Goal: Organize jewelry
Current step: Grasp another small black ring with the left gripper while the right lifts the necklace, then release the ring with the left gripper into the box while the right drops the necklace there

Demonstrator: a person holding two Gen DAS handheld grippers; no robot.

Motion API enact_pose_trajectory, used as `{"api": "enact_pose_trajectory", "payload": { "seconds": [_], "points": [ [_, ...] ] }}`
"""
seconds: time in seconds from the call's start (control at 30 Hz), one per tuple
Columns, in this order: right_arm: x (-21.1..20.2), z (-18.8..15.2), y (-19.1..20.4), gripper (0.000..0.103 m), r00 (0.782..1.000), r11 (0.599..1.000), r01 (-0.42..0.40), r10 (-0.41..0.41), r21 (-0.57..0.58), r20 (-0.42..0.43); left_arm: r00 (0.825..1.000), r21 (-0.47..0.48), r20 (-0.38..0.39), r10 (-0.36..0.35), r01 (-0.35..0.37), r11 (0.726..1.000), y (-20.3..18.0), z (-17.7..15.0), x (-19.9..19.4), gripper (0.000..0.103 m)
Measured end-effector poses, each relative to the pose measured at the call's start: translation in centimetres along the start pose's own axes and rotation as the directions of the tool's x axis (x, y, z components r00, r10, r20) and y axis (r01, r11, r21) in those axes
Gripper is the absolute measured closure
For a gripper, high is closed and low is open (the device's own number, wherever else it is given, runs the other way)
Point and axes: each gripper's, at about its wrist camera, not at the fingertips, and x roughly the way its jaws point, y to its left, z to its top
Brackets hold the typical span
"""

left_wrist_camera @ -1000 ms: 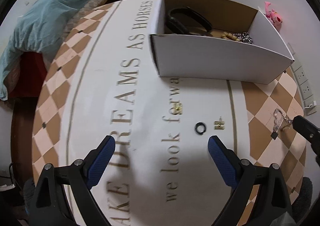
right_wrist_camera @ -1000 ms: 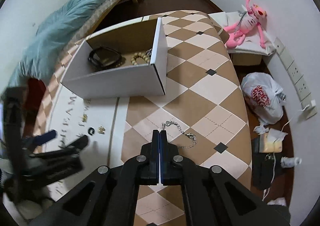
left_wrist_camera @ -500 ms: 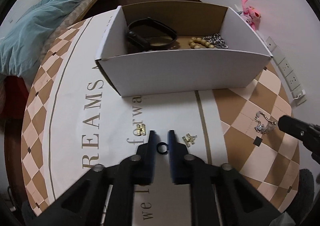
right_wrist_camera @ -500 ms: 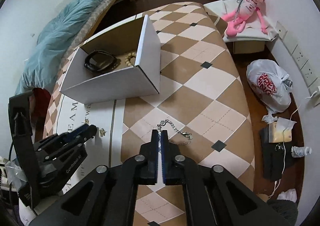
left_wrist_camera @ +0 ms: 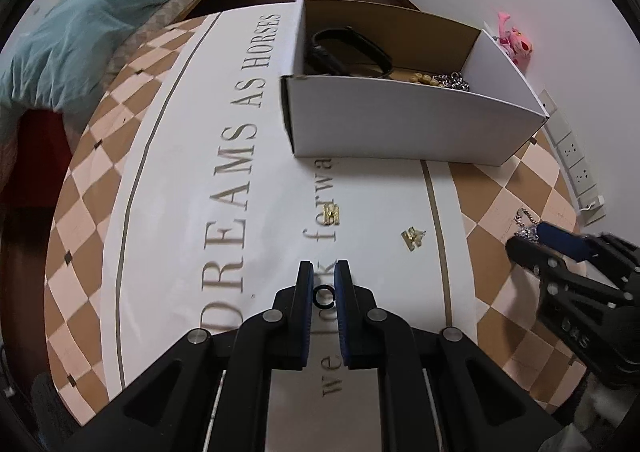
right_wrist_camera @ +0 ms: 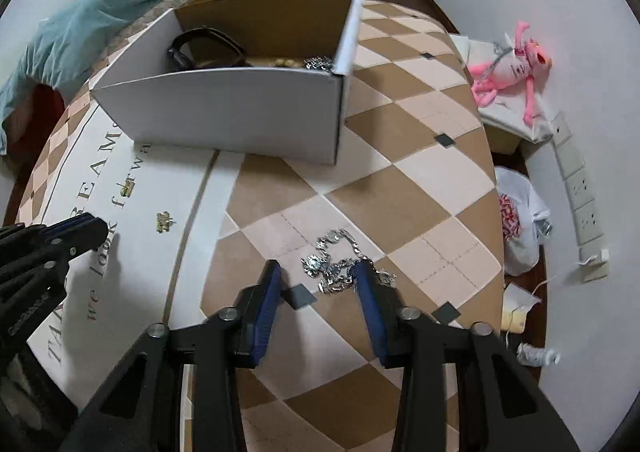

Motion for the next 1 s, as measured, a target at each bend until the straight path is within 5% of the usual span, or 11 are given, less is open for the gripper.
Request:
{"api": "enact_pose_trajectory", "payload": {
  "seconds": [0.13, 0.33, 0.73, 1.0],
  "points": [
    [-0.4, 0.2, -0.1, 0.101, 0.999, 0.999, -0.035, 0.035, 0.038, 0.003, 1.0, -0.019, 0.0, -0.027, 0.027, 0.999, 0.3, 0.0, -0.6, 0.095],
    [-4.0, 1.1, -1.3, 0.101, 0.982, 0.972, -0.179, 0.168, 0.154, 0.082, 0.996, -0.016, 0.037, -0.082, 0.083, 0.996, 0.1, 1.3, -3.1, 0.095],
    [-14.3, 9.4, -1.8, 0.101, 0.913, 0.924, -0.362, 0.324, 0.124, 0.249, 0.961, -0.013, 0.143, -0.236, 0.24, 0.971, 0.0, 9.5, -9.4, 0.095],
    [-11.9, 15.4, -0.9, 0.101, 0.927, 0.932, -0.347, 0.325, 0.1, 0.189, 0.962, -0.029, 0.064, -0.266, 0.268, 0.963, 0.5, 14.8, -6.4, 0.095]
  ]
}}
